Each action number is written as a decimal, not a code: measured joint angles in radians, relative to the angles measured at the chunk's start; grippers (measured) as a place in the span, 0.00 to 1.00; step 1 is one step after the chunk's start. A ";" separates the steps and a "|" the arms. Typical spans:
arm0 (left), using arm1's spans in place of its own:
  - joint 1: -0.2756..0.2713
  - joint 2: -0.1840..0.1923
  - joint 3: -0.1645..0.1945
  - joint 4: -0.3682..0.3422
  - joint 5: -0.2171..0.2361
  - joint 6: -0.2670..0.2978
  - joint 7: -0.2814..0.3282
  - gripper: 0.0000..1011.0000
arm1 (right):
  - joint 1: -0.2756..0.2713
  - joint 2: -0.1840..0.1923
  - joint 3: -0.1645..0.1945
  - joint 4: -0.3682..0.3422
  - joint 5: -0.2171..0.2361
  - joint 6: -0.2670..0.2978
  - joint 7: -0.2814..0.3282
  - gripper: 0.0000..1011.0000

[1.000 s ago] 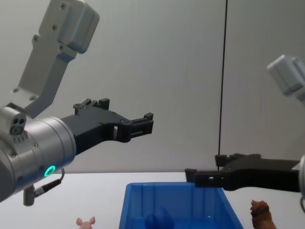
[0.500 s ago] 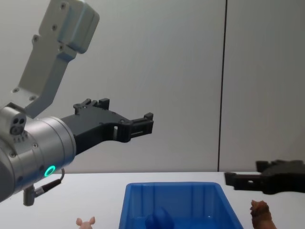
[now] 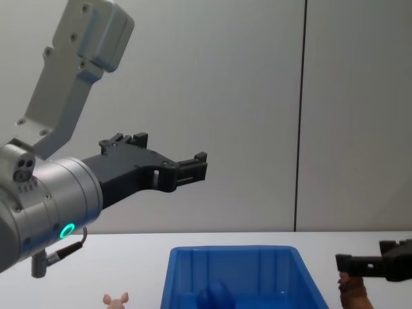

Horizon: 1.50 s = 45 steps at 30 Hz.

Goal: Pick up the two dolls from the table and place them into the box.

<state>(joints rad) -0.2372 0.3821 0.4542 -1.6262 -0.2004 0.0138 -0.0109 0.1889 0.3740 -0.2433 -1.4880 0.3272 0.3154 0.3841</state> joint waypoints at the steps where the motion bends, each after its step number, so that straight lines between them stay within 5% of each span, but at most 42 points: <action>1: 0.000 0.000 0.000 0.000 0.000 0.000 0.000 0.99 | 0.002 0.000 0.000 0.007 0.000 0.005 -0.001 0.99; 23: 0.000 0.000 0.000 0.000 0.000 0.000 0.000 0.99 | 0.075 -0.043 -0.028 0.152 -0.016 0.076 0.024 0.95; 40: 0.000 0.000 0.000 0.000 0.000 0.000 0.000 0.99 | 0.123 -0.069 -0.039 0.214 -0.037 0.073 0.016 0.43; 45: 0.000 0.000 0.000 0.000 0.000 0.000 0.000 0.99 | 0.129 -0.070 -0.040 0.213 -0.046 0.061 0.011 0.42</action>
<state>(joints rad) -0.2372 0.3821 0.4542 -1.6262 -0.2004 0.0138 -0.0109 0.3175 0.3037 -0.2833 -1.2752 0.2817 0.3761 0.3950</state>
